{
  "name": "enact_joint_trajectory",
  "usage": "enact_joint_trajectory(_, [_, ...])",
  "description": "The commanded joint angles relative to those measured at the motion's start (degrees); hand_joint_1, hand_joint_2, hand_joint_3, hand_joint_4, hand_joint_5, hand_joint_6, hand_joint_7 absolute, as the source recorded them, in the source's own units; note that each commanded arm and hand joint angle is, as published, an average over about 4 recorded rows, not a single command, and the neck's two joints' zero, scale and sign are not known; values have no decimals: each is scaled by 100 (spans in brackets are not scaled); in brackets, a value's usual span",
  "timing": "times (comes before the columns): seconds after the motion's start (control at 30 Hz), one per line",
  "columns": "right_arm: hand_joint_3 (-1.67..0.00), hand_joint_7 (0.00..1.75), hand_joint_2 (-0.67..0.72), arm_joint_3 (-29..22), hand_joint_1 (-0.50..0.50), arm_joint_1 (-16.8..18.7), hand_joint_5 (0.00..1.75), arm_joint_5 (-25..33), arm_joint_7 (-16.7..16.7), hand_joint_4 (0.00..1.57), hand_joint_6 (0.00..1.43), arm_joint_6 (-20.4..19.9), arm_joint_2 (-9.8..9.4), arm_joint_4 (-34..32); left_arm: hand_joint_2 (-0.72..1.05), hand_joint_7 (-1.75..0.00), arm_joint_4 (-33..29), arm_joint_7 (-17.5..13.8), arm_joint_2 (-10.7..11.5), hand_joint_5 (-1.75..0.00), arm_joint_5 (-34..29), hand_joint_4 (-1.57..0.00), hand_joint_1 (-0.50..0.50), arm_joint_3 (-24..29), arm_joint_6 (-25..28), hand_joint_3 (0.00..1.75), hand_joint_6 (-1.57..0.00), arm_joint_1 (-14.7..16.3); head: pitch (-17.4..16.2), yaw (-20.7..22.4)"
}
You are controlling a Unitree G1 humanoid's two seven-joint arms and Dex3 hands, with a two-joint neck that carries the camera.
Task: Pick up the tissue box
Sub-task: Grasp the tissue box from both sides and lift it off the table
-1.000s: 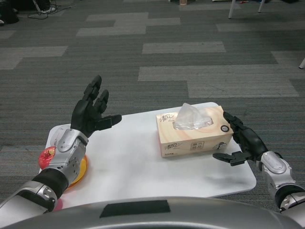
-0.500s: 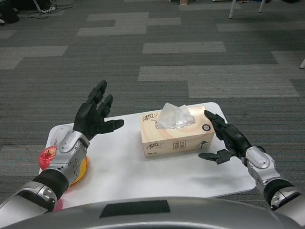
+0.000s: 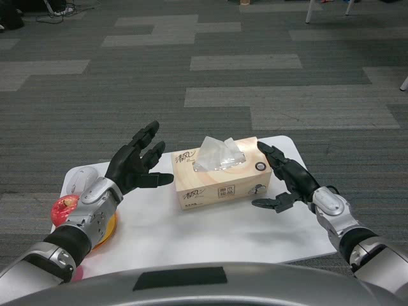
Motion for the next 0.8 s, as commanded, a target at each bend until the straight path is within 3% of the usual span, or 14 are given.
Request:
enact_joint_trajectory(0.03, [-52,0,-16,183,-18,-204,0,16,-74,0,0,-6,95,-17,105,0,9,-167,102,0,166,0,50,34,254,26,0,-1,0,0])
enact_joint_trajectory(0.5, [-48,0,-10,643,-21,-377,0,25,-235,0,0,-6,169,-19,105,0,-114,-1013,360,0,640,0,50,47,1504,22,0,8,156,49])
enact_joint_trajectory(0.8, [-48,0,-10,803,-25,-421,0,25,-270,0,0,-6,163,-23,105,0,-240,-1180,568,0,665,0,50,214,1768,22,0,195,141,55])
